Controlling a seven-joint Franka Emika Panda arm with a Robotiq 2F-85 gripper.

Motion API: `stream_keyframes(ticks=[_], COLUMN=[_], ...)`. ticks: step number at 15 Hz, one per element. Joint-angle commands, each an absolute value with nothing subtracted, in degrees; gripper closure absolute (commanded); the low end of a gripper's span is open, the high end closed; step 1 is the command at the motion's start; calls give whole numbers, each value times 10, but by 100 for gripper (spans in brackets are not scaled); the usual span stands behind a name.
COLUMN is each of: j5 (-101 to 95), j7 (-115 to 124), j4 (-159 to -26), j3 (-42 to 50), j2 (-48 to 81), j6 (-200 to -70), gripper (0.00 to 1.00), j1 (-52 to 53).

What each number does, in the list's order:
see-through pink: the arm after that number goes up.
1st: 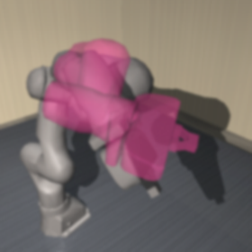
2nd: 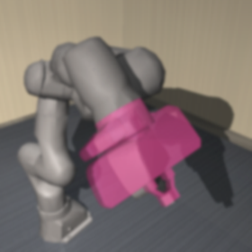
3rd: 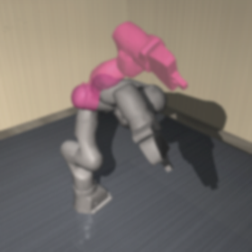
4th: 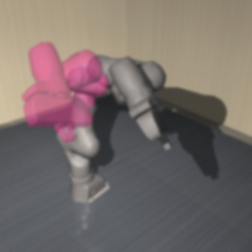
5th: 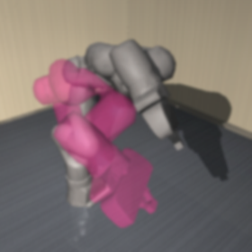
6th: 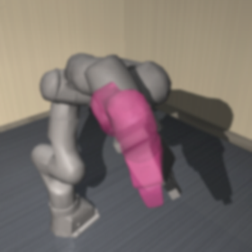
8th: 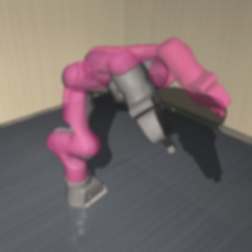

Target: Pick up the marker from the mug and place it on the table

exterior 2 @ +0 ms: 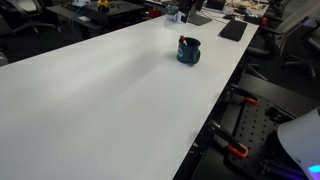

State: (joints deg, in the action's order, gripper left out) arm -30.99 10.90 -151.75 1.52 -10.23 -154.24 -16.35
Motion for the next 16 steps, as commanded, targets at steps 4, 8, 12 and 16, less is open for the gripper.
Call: stream_keyframes(ticks=[4, 8, 12, 16], j5=[-314, -316, -310, -281], j7=[120, 122, 118, 96], j4=[-1474, -1458, -1443, -1431], j3=[50, 68, 83, 99], j2=[-40, -12, 16, 41], j6=[-1546, -1544, -1543, -1548], gripper=[16, 17, 22, 24], j1=[-156, -149, -144, -137])
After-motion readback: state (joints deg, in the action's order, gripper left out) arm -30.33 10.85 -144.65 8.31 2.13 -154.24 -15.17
